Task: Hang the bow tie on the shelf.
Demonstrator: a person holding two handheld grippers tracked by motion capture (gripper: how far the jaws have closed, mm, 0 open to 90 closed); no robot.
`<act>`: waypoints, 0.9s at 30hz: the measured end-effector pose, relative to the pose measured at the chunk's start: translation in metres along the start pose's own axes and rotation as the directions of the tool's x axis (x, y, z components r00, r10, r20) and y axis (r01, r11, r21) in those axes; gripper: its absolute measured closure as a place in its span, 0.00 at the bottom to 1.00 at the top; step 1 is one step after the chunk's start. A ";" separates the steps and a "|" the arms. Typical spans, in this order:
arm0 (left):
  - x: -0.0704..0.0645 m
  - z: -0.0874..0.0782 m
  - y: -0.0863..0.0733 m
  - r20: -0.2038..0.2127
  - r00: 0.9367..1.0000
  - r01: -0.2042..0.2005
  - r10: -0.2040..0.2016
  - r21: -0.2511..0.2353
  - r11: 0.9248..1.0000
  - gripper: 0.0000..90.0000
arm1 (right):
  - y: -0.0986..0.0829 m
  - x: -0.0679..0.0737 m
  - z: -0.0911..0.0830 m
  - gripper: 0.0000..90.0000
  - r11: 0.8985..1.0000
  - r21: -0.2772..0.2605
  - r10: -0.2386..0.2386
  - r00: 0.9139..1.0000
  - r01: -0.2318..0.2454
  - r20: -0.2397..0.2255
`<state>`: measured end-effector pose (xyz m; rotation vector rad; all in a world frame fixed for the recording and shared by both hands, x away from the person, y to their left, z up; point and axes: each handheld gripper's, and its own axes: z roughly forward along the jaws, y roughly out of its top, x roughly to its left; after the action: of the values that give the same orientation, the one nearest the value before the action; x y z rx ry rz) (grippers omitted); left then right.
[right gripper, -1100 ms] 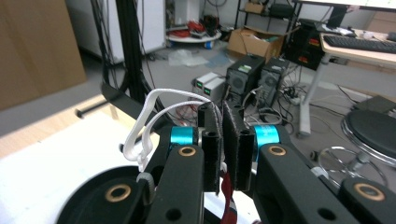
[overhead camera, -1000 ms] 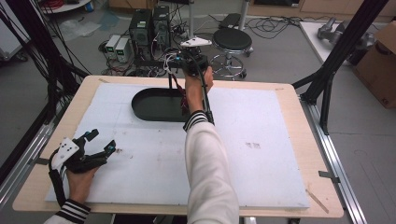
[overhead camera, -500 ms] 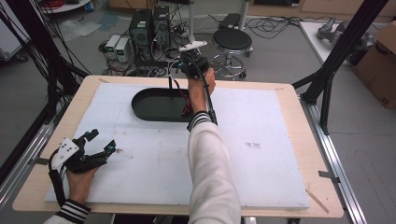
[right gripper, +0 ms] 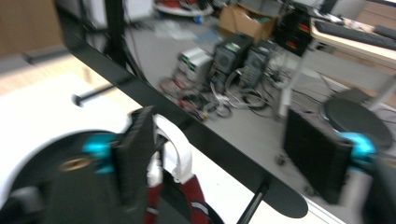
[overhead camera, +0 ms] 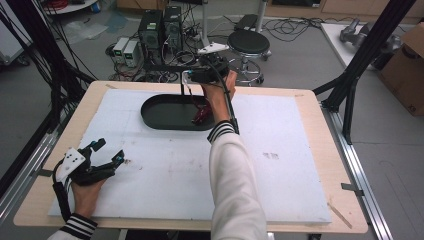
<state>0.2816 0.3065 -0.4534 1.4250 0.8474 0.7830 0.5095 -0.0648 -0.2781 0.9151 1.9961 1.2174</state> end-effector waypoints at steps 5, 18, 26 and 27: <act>0.000 0.000 0.000 -0.001 1.000 -0.001 0.001 -0.006 1.000 0.19 | -0.003 -0.004 -0.025 0.02 0.998 -0.058 0.031 0.995 -0.037 -0.100; -0.001 -0.001 0.000 0.001 1.000 -0.009 0.009 -0.012 1.000 0.19 | -0.057 -0.002 -0.131 0.00 0.988 -0.143 0.027 0.981 -0.055 -0.191; -0.001 -0.001 0.000 -0.001 1.000 -0.013 0.013 -0.011 1.000 0.19 | -0.109 0.005 -0.181 0.00 0.984 -0.171 0.017 0.984 -0.048 -0.175; -0.002 -0.001 0.000 0.000 1.000 -0.013 0.013 -0.012 1.000 0.19 | -0.114 0.006 -0.184 0.00 0.984 -0.173 0.019 0.985 -0.049 -0.173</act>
<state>0.2799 0.3056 -0.4538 1.4215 0.8328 0.7962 0.3338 -0.1873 -0.3127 0.7833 1.9706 1.5102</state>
